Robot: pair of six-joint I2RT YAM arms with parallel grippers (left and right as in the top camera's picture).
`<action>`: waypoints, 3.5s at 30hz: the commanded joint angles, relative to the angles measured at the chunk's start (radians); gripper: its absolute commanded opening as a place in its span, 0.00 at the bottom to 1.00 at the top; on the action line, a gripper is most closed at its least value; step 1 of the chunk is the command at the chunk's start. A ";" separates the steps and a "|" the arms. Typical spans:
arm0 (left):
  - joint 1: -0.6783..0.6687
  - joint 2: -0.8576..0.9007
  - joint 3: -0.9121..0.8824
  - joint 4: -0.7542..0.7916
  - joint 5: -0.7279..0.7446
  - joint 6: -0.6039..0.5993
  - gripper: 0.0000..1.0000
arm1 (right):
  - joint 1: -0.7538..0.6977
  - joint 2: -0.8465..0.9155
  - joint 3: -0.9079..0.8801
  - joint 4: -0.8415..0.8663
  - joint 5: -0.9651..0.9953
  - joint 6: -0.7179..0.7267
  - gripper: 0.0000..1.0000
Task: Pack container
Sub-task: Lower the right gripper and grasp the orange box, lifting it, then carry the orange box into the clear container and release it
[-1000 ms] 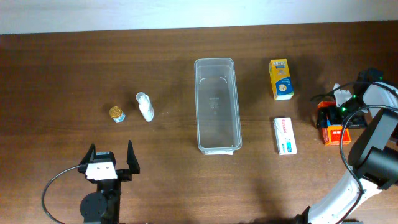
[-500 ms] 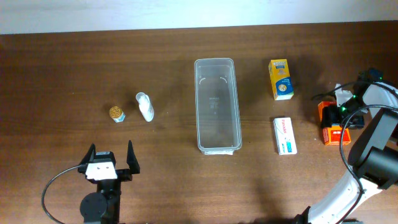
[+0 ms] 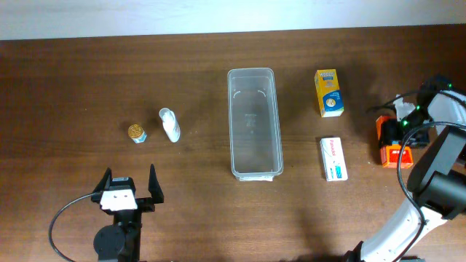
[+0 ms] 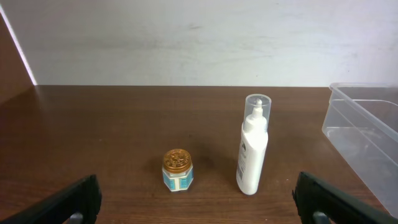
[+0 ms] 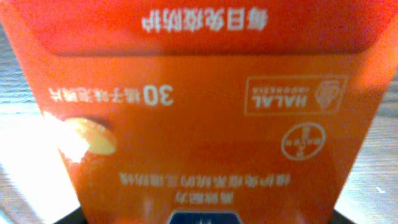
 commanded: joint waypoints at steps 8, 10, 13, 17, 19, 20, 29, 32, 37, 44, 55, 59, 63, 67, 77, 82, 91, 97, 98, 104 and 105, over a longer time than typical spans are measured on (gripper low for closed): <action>0.005 -0.006 -0.007 0.003 0.014 -0.006 0.99 | 0.181 0.005 0.360 -0.257 -0.003 0.116 0.66; 0.005 -0.006 -0.007 0.003 0.014 -0.006 0.99 | 0.225 0.005 0.417 -0.298 -0.002 0.119 0.66; 0.005 -0.006 -0.007 0.003 0.014 -0.006 0.99 | 0.282 0.005 0.461 -0.317 0.026 0.119 0.66; 0.005 -0.006 -0.007 0.003 0.014 -0.006 0.99 | 0.284 0.017 0.447 -0.307 0.137 0.150 0.67; 0.005 -0.006 -0.007 0.003 0.014 -0.006 0.99 | 0.253 0.026 0.430 -0.307 0.191 0.190 0.67; 0.005 -0.006 -0.007 0.003 0.014 -0.006 0.99 | 0.237 0.029 0.427 -0.307 0.189 0.190 0.68; 0.005 -0.006 -0.007 0.003 0.014 -0.006 0.99 | 0.062 0.089 0.422 -0.281 0.034 0.137 0.77; 0.005 -0.006 -0.007 0.003 0.014 -0.006 0.99 | 0.050 0.133 0.422 -0.285 0.026 0.137 0.79; 0.005 -0.006 -0.007 0.003 0.014 -0.006 0.99 | 0.063 0.181 0.422 -0.290 0.026 0.136 0.82; 0.005 -0.006 -0.007 0.003 0.014 -0.006 0.99 | 0.095 0.183 0.406 -0.294 0.024 0.132 0.86; 0.005 -0.006 -0.007 0.003 0.014 -0.006 0.99 | 0.095 0.183 0.256 -0.188 0.025 0.133 0.86; 0.005 -0.006 -0.007 0.003 0.014 -0.006 0.99 | 0.093 0.183 0.237 -0.167 0.028 0.132 0.86; 0.005 -0.006 -0.007 0.003 0.014 -0.006 1.00 | 0.093 0.183 0.232 -0.149 0.028 0.133 0.79; 0.005 -0.006 -0.007 0.003 0.014 -0.006 0.99 | 0.093 0.183 0.233 -0.145 0.028 0.133 0.65; 0.005 -0.006 -0.007 0.003 0.014 -0.006 0.99 | 0.094 0.183 0.233 -0.150 0.028 0.137 0.53; 0.005 -0.006 -0.007 0.003 0.014 -0.006 0.99 | 0.095 0.183 0.258 -0.188 0.027 0.138 0.53; 0.005 -0.006 -0.007 0.003 0.014 -0.006 0.99 | 0.140 0.182 0.482 -0.387 -0.089 0.163 0.54; 0.005 -0.006 -0.007 0.003 0.014 -0.006 0.99 | 0.242 0.182 0.665 -0.535 -0.138 0.169 0.54; 0.005 -0.006 -0.007 0.003 0.014 -0.006 0.99 | 0.262 0.182 0.690 -0.552 -0.138 0.182 0.54; 0.005 -0.006 -0.007 0.003 0.014 -0.006 0.99 | 0.432 0.182 0.822 -0.623 -0.196 0.313 0.54; 0.005 -0.006 -0.007 0.003 0.014 -0.006 0.99 | 0.460 0.182 0.831 -0.626 -0.214 0.337 0.54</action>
